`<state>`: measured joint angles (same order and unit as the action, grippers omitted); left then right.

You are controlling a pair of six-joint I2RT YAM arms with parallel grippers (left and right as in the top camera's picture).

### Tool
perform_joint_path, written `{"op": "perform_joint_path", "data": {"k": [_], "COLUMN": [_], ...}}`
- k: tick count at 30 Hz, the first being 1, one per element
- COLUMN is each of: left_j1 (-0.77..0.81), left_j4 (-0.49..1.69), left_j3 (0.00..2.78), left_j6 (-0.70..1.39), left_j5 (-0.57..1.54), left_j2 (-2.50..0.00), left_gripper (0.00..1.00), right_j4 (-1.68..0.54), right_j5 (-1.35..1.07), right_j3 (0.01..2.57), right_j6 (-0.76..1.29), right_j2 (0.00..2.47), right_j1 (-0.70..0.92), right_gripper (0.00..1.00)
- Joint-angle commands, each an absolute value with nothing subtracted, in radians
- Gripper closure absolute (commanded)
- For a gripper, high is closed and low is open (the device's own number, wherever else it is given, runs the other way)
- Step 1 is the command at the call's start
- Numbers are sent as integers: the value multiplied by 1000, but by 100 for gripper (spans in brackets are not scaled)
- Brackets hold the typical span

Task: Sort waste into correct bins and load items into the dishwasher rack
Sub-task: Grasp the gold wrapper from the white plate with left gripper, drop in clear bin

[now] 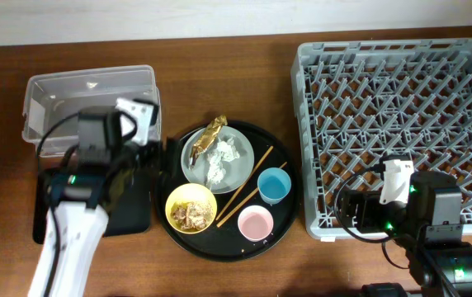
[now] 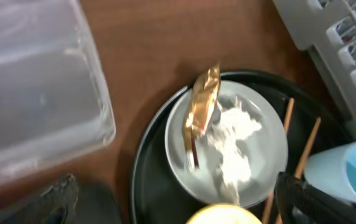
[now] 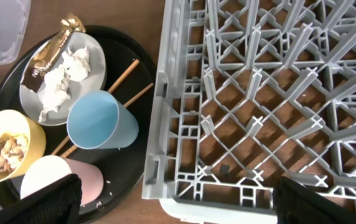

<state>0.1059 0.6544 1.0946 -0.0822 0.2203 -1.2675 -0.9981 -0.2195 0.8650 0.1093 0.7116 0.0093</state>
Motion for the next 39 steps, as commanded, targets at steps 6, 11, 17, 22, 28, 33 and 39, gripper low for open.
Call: {"op": "perform_joint_path", "data": {"k": [6,11,17,22,28,33,39], "left_j1": [271,308,308,308,266,99,-86], "left_j4": [350,317,369,402,401,340,269], "left_j3": [1192,1192,1192,1192,1228,1228,1227], "left_j6": [-242,-241,-241,-241,-160,121,231], "left_j5": [176,114,115,115,48,-31,-31], "left_j2": [-1752,-1884,-1932,-1930,-1716,-1608,-1663], "left_gripper": [2,11,57,100,100,100,97], "right_j4": [-1000,-1007,-1008,-1008,-1007,-1007,-1008], "right_j5": [-229,-228,-228,-228,-228,-228,-228], "right_j3": [876,876,876,876,876,876,876], "right_j6": [117,117,117,117,117,117,117], "right_j2": [709,709,709,709,709,709,709], "right_j1": [13,13,13,13,13,13,13], "right_gripper": [1,1,2,1,1,1,2]}}
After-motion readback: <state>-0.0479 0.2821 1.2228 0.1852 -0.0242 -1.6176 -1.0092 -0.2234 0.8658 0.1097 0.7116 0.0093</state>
